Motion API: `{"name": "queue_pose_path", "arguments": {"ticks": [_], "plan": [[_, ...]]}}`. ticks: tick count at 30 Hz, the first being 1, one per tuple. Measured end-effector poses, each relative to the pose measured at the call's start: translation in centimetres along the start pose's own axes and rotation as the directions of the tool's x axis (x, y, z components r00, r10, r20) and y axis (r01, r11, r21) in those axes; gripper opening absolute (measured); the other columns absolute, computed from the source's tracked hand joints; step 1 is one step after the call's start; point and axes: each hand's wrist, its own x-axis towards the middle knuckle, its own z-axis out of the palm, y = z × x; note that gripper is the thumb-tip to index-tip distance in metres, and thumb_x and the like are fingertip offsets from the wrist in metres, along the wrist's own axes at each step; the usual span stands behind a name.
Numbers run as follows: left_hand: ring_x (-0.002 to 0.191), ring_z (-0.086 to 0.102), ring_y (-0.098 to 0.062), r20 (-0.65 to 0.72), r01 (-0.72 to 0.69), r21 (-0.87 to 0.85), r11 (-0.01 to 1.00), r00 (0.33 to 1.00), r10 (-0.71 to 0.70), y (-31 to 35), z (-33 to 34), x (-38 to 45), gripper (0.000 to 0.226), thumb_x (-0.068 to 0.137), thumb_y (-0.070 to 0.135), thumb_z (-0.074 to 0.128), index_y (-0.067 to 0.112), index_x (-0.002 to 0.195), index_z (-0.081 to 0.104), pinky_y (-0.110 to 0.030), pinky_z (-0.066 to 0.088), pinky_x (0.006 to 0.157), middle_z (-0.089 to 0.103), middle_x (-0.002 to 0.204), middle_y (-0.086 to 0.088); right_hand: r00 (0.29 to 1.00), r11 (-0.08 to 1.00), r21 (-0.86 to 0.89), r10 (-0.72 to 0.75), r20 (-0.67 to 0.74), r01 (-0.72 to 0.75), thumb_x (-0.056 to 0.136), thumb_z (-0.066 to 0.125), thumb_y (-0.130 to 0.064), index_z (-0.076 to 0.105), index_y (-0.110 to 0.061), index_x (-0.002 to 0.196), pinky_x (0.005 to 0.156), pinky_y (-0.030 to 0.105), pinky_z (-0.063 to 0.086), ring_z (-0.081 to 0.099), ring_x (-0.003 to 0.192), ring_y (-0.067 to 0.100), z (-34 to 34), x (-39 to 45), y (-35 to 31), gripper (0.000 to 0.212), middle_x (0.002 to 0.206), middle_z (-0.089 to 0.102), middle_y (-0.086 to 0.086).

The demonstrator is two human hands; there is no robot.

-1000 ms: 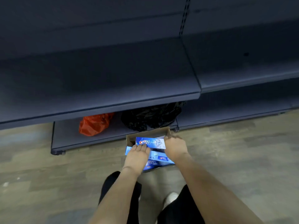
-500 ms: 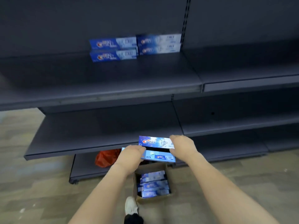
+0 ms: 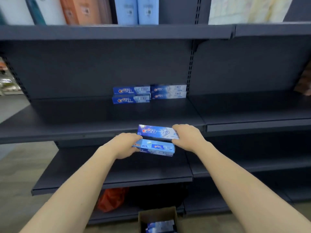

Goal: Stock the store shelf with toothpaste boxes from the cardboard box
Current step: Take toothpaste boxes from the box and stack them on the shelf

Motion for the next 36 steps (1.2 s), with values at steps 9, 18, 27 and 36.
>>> {"name": "queue_pose_path", "arguments": {"ticks": [9,18,27,36], "plan": [[0.111,0.049,-0.016,-0.058,0.104,-0.003,0.995,0.993,-0.104,-3.5,-5.6,2.0,0.041,0.094,0.027,0.053,0.021,0.133,0.043,-0.030,0.042,0.091,0.052,0.126,0.001,0.992,0.991,-0.100,0.077,-0.102,-0.087,0.086,0.055,-0.027,0.052,-0.012,0.108,0.062,0.029,0.035,0.056,0.088,0.024,-3.1,4.0,1.9,0.027,0.105,0.061,0.005],[0.129,0.040,-0.019,0.072,0.188,-0.063,0.980,0.980,-0.183,-7.5,-5.8,6.1,0.054,0.097,0.028,0.049,0.019,0.146,0.029,-0.034,0.037,0.106,0.040,0.144,-0.002,0.991,0.985,-0.138,0.115,0.062,-0.105,0.093,0.053,-0.039,0.042,-0.011,0.133,0.087,0.034,0.043,0.054,0.112,0.029,-1.8,8.5,2.5,0.050,0.128,0.053,0.010],[0.137,0.032,-0.019,0.126,0.161,-0.100,0.982,0.981,-0.148,-9.8,-4.2,8.8,0.057,0.099,0.031,0.044,0.018,0.149,0.021,-0.029,0.029,0.110,0.031,0.152,-0.002,0.979,0.989,-0.085,0.130,0.156,-0.118,0.094,0.050,-0.042,0.039,-0.012,0.137,0.092,0.035,0.045,0.049,0.120,0.030,0.0,11.6,3.1,0.054,0.136,0.047,0.011],[0.145,0.010,-0.023,0.093,0.131,-0.100,0.986,0.988,-0.122,-10.4,-3.2,9.3,0.065,0.099,0.038,0.039,0.020,0.152,0.006,-0.033,0.013,0.118,0.010,0.158,-0.002,0.951,0.988,0.048,0.131,0.279,-0.150,0.094,0.047,-0.046,0.036,-0.014,0.144,0.103,0.033,0.039,0.044,0.129,0.026,-0.1,12.5,4.0,0.060,0.144,0.044,0.007]]}}
